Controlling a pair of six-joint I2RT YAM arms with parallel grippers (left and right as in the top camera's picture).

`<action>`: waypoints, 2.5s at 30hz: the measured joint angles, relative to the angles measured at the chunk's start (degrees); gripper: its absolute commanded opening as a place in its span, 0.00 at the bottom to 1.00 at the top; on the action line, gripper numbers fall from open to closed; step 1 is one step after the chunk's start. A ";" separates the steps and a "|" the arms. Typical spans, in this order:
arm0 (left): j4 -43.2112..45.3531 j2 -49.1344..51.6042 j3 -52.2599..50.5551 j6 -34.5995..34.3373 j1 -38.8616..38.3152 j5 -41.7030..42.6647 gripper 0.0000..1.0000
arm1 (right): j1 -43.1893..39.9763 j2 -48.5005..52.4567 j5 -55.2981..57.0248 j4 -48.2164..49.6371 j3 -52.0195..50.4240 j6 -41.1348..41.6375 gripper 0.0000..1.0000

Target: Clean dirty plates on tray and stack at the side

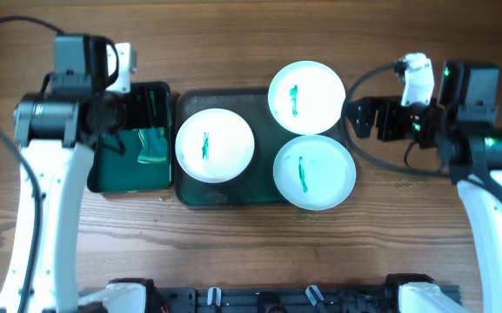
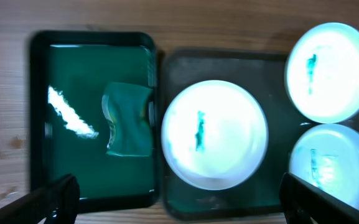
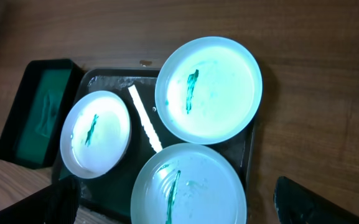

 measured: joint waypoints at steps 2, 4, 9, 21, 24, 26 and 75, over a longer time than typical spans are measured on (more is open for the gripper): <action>-0.22 2.16 0.11 -0.42 -0.09 2.12 1.00 | -0.02 1.51 -0.22 0.22 0.26 1.14 1.00; -0.22 3.19 0.11 -0.61 -0.11 3.04 1.00 | 0.00 2.75 -0.35 -0.04 0.33 2.19 1.00; -0.22 4.81 0.11 -0.87 -0.11 5.99 1.00 | 0.00 6.80 -0.39 -0.52 0.35 6.14 1.00; 1.03 6.01 0.33 -6.38 -0.22 3.82 1.00 | 6.32 23.54 -3.41 -1.51 3.10 11.26 0.74; -0.72 8.41 0.39 -11.76 -0.26 -2.47 1.00 | 11.02 29.16 -1.25 -1.38 7.63 12.44 0.69; -1.31 9.53 0.39 -13.73 -0.26 -5.29 1.00 | 13.73 31.43 0.61 -1.09 9.79 13.14 0.64; 0.02 14.27 0.42 -17.79 -0.26 -14.78 0.96 | 33.77 47.95 21.55 7.15 16.11 26.32 0.17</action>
